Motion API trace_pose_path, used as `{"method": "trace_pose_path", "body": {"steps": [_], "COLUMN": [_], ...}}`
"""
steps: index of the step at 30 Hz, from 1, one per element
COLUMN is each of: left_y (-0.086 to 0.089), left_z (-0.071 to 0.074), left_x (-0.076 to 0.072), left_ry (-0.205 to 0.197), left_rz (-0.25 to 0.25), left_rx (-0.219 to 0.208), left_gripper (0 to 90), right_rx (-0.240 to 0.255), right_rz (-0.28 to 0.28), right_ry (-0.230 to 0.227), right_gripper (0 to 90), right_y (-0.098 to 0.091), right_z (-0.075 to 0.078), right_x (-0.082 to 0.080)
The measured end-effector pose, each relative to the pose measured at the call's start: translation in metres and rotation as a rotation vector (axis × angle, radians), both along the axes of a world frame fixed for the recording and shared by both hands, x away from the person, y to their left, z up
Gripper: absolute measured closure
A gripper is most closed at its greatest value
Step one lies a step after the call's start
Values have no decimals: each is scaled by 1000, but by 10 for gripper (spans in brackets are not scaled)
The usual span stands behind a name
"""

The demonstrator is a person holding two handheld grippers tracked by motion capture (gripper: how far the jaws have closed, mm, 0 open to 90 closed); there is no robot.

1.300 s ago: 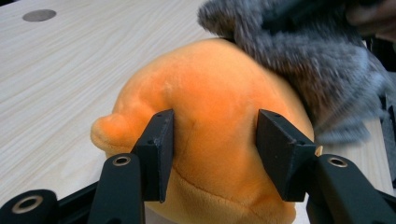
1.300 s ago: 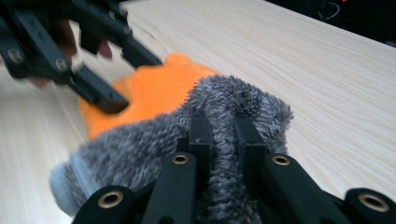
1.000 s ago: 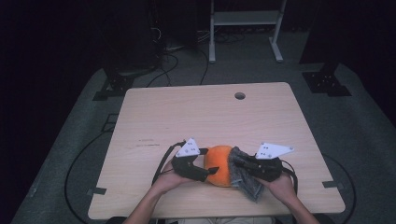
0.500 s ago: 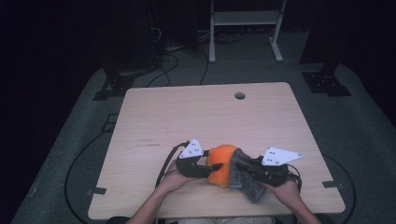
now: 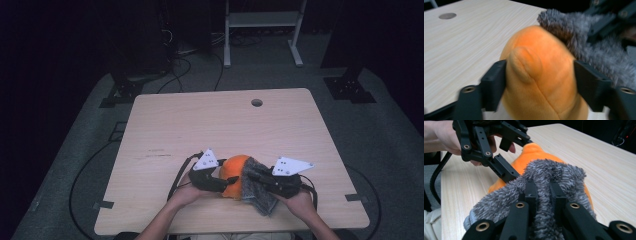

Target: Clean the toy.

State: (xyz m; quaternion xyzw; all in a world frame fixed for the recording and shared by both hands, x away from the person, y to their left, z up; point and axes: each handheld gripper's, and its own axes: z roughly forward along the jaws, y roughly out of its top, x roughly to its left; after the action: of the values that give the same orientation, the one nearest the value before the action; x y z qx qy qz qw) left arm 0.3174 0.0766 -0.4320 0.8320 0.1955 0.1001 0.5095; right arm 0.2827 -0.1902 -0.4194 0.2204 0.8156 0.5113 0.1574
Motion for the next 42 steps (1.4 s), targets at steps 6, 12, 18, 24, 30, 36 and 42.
{"method": "trace_pose_path", "body": {"steps": [6,12,18,24,30,36,42], "left_y": [7,8,8,11,8,9,9], "left_z": [-5,-7,-7,-7,-7,-6,-6], "left_x": [0,-4,-6,-6,-9,-10,-10], "left_ry": [-8,-53,-64,-49,-75,-87,-81], "left_rz": [-15,-48,-56,-55,-79,-97,-98], "left_rx": [9,16,32,25,34,43,38], "left_gripper": [349,364,370,367,367,364,364], "right_rx": [-26,10,37,12,87,66,25], "right_rz": [-31,-49,-15,-85,-53,-28,-85], "right_ry": [30,57,39,117,122,127,142], "right_gripper": [794,793,794,794,793,793,793], "right_y": [-15,-30,-16,-35,-39,-26,-43], "right_z": [-7,-5,3,-10,-3,-3,-10], "right_x": [3,6,10,17,14,20,20]}}
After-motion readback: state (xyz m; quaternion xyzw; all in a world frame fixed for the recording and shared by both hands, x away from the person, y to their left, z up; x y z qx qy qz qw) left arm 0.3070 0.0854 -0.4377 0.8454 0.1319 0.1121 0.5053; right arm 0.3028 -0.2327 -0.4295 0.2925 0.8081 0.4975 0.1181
